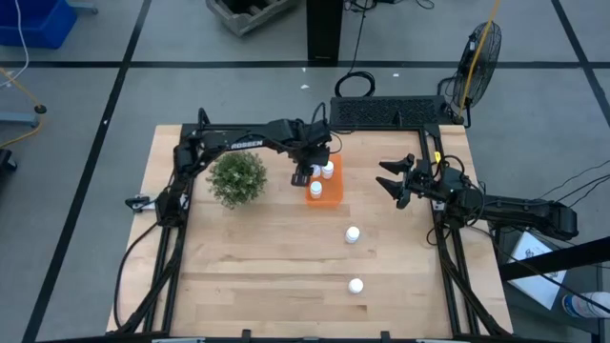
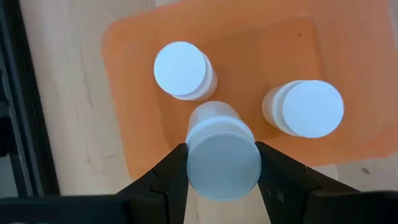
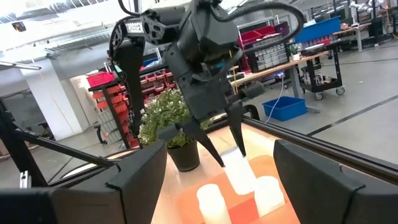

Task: Pick and place pill bottles into a basket
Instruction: Put the white pill bottle into the orange bin

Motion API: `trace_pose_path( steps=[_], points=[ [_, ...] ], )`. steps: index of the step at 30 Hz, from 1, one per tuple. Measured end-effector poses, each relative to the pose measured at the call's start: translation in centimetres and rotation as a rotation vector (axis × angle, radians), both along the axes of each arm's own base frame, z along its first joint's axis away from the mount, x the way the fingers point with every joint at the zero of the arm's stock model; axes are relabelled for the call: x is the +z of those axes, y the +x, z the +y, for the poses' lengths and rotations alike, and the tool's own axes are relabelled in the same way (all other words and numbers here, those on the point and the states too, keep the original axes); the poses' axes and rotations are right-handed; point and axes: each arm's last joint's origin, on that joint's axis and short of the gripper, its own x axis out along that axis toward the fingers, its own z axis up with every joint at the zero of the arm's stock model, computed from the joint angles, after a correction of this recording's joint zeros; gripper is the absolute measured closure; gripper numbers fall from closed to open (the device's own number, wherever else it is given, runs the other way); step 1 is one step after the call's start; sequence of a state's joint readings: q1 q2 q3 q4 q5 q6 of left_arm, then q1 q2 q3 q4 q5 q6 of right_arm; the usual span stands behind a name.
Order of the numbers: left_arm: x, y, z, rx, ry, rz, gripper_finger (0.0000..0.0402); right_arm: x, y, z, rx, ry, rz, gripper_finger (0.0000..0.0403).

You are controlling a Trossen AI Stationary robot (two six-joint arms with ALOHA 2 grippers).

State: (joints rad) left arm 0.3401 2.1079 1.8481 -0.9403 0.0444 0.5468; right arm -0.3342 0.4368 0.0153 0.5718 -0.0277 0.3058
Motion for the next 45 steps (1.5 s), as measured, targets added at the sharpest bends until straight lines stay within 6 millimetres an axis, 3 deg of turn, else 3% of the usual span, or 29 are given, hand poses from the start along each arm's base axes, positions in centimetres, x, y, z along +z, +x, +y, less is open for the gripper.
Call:
trace_pose_path(
  steps=[12,45],
  points=[
    [-1.5,-0.2,0.4,0.031,0.008,0.091,0.0240,0.0,0.0,0.0,0.002,0.000,0.000,0.0117],
    [-2.1,0.0,0.0,0.033,-0.038,0.070,0.0240,0.0,0.0,0.0,0.003,0.000,0.001,0.0117]
  ],
)
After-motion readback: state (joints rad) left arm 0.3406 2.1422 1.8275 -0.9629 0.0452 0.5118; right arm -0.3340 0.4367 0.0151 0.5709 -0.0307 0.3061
